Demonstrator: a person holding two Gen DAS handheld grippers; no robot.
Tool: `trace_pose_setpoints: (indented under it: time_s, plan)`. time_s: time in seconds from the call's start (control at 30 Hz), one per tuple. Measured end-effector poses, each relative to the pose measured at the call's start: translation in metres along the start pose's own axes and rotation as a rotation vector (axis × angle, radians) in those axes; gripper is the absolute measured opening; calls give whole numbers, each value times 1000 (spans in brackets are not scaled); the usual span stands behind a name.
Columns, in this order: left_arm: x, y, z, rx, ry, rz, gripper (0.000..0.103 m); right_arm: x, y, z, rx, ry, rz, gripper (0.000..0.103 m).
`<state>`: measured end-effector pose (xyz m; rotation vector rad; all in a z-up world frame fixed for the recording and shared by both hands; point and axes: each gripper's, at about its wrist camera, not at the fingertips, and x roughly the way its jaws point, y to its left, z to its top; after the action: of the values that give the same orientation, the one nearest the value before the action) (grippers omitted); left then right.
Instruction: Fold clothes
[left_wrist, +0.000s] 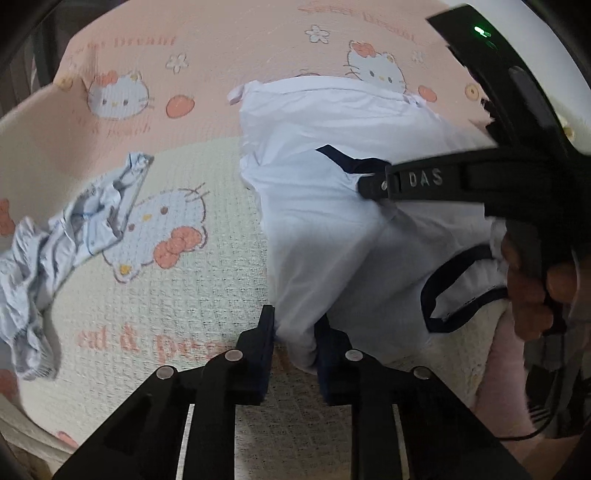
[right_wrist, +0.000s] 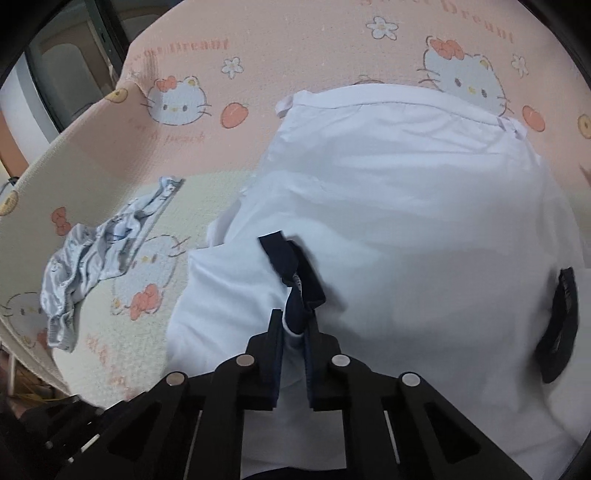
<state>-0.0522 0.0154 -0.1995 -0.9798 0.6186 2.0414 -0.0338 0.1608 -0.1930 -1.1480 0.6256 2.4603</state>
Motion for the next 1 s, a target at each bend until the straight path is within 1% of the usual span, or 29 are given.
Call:
trace_pose_setpoints:
  time_s: [0.07, 0.2, 0.33, 0.4, 0.47, 0.57, 0.67, 0.73, 0.77, 0.8, 0.87, 0.93, 1.0]
  plan:
    - [-4, -4, -2, 41, -7, 26, 12, 2, -8, 2, 11, 8, -6, 6]
    - [-12, -11, -7, 124, -20, 77, 12, 6, -18, 4, 29, 36, 18, 6]
    - [-12, -21, -16, 196, -4, 83, 11, 6, -16, 4, -5, 35, -1, 5]
    - [-13, -24, -21, 225, -12, 92, 11, 5, -16, 5, -8, 36, -9, 5]
    - [-15, -22, -23, 231, -13, 91, 11, 4, -19, 7, -8, 36, -19, 5]
    - [-15, -19, -24, 224, -14, 79, 11, 5, -23, 9, 16, 53, -4, 5]
    - [-26, -21, -22, 213, -51, 55, 11, 5, -23, 9, 12, 69, 27, 6]
    - [-33, -22, -21, 205, -76, 39, 11, 3, -22, 7, -3, 76, 49, 9]
    - [-36, -23, -20, 201, -89, 31, 11, 1, -22, 7, -2, 75, 65, 21]
    - [-39, -23, -19, 198, -101, 23, 11, -4, -22, 7, 2, 69, 92, 40]
    - [-46, -24, -18, 190, -126, 7, 13, -17, -24, 7, 12, 42, 145, 57]
    - [-53, -26, -17, 183, -151, -9, 23, -31, -26, 8, 22, 19, 161, 57]
    - [-60, -27, -13, 177, -161, -8, 66, -45, -29, 9, 30, 6, 176, 61]
